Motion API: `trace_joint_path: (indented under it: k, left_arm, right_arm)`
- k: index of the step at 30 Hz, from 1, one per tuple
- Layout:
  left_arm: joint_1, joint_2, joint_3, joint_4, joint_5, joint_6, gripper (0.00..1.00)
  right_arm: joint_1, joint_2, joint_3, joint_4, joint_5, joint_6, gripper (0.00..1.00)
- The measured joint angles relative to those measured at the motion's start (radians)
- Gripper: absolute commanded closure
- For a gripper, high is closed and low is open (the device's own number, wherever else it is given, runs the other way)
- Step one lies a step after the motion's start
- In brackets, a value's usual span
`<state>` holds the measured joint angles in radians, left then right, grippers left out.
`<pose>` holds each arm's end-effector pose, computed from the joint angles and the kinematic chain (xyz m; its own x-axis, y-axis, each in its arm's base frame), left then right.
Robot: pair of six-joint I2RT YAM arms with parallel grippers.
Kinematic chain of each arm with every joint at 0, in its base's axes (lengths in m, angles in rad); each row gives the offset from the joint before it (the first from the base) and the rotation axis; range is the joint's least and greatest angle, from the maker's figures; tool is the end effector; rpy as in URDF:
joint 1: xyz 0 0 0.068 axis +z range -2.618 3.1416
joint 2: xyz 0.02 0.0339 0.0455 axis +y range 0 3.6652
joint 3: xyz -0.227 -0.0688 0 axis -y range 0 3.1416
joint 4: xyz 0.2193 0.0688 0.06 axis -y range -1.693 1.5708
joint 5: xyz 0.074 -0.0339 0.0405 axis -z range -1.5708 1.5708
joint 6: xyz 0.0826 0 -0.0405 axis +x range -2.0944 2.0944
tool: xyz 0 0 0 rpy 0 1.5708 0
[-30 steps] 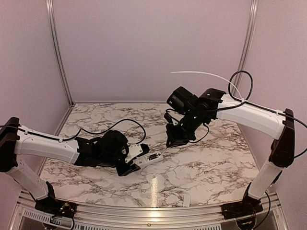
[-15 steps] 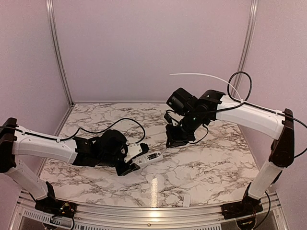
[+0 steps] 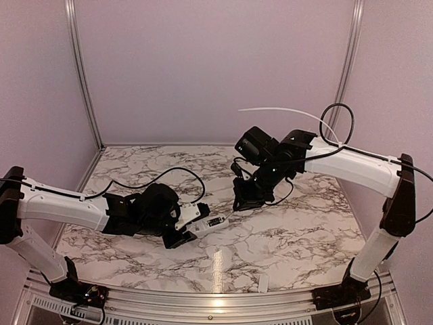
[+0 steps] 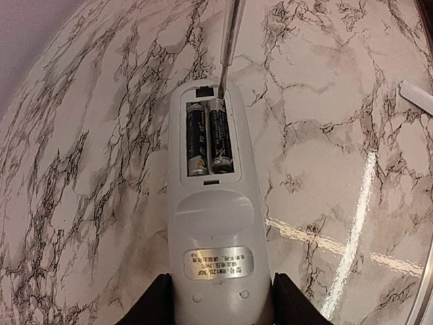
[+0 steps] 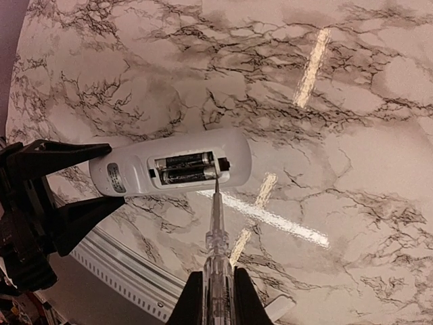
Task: Unload the batteries from the remote control
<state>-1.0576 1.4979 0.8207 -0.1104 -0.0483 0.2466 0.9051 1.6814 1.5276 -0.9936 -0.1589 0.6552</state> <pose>0.1618 -0.2789 0.1383 -0.1291 0.7257 -0.6758 0.9126 0.3536 0.2054 0.1965 0.2714 0.2230 -0.9441 -0.2281 -0.2379 -0.3045 0.8799 0.3647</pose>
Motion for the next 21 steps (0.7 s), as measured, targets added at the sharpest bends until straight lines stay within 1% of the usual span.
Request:
trace_joint_path:
  k: [10, 21]
  left_arm:
    - [-0.001, -0.002, 0.000, 0.000, -0.005, 0.005, 1.00]
    - [-0.001, -0.058, -0.008, 0.001, -0.003, 0.029, 1.00]
  right_arm:
    - [0.000, -0.006, -0.012, 0.011, -0.008, 0.003, 1.00]
    - [0.000, -0.006, -0.019, 0.031, -0.013, 0.003, 1.00]
